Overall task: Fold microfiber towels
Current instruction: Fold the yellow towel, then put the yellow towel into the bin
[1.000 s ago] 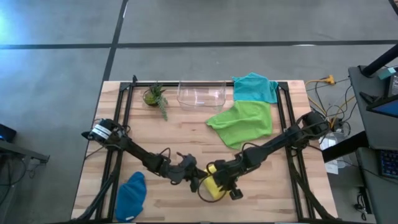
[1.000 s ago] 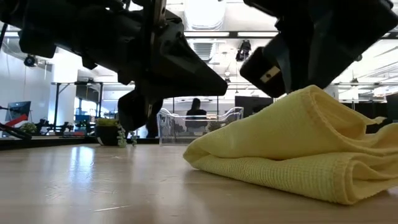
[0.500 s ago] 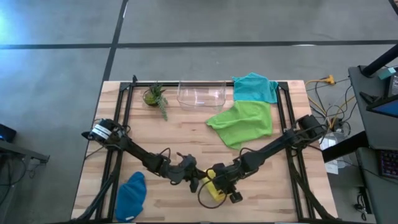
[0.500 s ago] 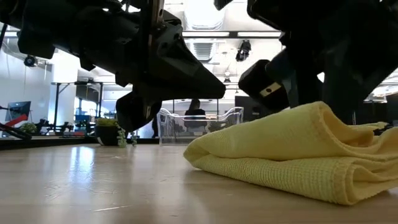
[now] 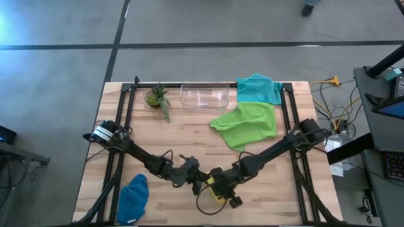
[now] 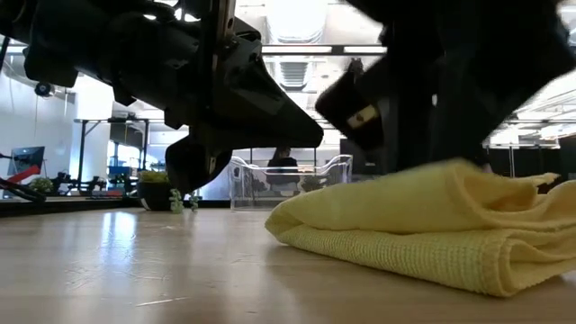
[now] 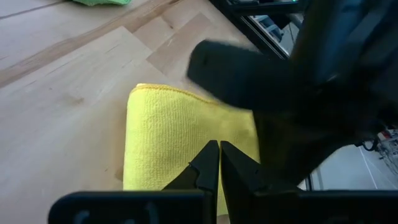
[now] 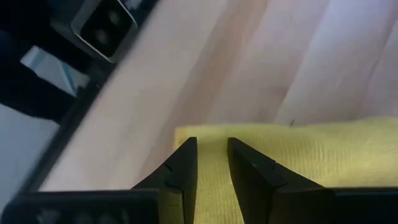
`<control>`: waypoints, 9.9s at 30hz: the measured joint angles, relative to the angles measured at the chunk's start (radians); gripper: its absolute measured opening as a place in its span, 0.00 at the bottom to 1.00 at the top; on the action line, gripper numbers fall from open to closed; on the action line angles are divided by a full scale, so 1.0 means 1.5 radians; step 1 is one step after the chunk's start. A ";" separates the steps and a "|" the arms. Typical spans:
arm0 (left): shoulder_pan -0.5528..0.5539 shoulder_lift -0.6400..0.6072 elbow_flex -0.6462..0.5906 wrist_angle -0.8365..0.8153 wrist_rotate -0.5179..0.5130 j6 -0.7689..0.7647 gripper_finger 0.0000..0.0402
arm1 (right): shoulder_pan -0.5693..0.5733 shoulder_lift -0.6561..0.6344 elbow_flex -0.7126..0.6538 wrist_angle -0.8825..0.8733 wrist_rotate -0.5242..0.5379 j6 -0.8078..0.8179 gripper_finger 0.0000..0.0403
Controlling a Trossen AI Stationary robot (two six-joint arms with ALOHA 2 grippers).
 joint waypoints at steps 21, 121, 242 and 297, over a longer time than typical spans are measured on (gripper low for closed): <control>-0.012 -0.004 -0.015 -0.051 -0.028 -0.042 0.00 | -0.027 0.037 0.071 -0.080 0.010 -0.038 0.21; 0.137 0.011 0.034 -0.185 0.285 0.108 0.00 | 0.151 -0.097 -0.193 0.118 0.194 0.771 0.20; 0.260 0.215 0.362 -0.413 0.466 0.298 0.00 | 0.192 0.029 -0.160 0.338 0.597 1.396 0.53; 0.262 0.217 0.359 -0.406 0.502 0.297 0.00 | 0.144 0.031 -0.110 0.061 0.577 1.383 0.26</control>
